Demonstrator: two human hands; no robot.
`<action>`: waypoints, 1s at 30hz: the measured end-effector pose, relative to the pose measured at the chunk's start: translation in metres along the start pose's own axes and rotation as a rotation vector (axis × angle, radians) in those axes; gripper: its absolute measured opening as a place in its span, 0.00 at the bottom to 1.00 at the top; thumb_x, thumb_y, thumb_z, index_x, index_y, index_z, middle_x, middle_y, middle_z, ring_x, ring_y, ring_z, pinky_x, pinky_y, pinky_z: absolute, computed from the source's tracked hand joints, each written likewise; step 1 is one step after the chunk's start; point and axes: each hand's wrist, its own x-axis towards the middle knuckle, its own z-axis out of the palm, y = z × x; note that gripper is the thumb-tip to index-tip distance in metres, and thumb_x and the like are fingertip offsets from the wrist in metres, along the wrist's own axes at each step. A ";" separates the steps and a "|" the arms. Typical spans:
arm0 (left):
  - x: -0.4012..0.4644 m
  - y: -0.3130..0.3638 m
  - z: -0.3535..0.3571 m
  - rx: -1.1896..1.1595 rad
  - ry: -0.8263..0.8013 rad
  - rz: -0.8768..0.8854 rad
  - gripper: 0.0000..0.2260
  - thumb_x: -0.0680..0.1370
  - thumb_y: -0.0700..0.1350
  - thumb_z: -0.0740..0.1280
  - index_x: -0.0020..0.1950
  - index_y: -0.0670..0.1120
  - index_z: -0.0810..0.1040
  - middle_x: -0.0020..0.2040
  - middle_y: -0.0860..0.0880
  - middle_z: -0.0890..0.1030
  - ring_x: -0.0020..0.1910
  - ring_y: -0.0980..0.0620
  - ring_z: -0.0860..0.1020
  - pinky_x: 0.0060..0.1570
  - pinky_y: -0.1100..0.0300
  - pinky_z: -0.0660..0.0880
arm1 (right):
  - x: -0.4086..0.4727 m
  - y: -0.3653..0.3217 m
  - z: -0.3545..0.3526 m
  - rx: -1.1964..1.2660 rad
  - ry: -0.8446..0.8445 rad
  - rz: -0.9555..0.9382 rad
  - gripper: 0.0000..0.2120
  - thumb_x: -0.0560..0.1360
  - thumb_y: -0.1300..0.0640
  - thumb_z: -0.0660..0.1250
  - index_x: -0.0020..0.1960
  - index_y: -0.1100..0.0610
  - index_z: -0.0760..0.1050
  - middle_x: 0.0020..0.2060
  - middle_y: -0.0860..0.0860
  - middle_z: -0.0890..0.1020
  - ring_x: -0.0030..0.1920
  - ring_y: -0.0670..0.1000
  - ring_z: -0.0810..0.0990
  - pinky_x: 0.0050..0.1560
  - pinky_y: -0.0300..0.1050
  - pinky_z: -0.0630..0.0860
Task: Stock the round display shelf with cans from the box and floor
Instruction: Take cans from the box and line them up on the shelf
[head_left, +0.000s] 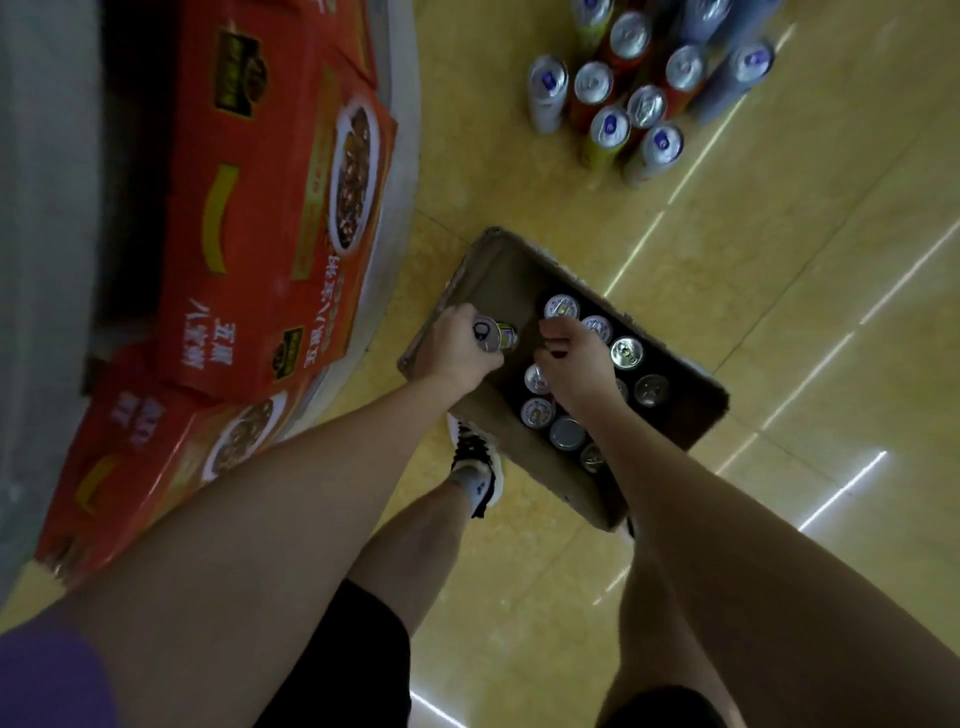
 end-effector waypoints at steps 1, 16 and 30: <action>-0.013 0.007 -0.011 -0.011 0.004 -0.001 0.21 0.66 0.49 0.77 0.54 0.45 0.76 0.53 0.46 0.76 0.51 0.43 0.77 0.45 0.50 0.76 | -0.011 -0.010 -0.008 -0.038 -0.014 -0.027 0.18 0.75 0.64 0.65 0.64 0.57 0.76 0.58 0.53 0.81 0.59 0.52 0.79 0.55 0.41 0.72; -0.273 0.145 -0.266 -0.408 0.257 0.161 0.18 0.67 0.54 0.72 0.50 0.45 0.75 0.48 0.47 0.80 0.47 0.47 0.79 0.46 0.46 0.77 | -0.235 -0.241 -0.163 -0.320 -0.086 -0.514 0.21 0.71 0.61 0.71 0.64 0.55 0.75 0.57 0.51 0.81 0.55 0.53 0.80 0.51 0.45 0.76; -0.468 0.214 -0.467 -0.049 0.684 0.281 0.30 0.69 0.75 0.57 0.38 0.49 0.77 0.36 0.49 0.81 0.35 0.52 0.79 0.35 0.52 0.76 | -0.411 -0.424 -0.248 -0.426 -0.437 -0.861 0.24 0.65 0.57 0.81 0.58 0.55 0.77 0.51 0.47 0.82 0.53 0.51 0.81 0.52 0.50 0.78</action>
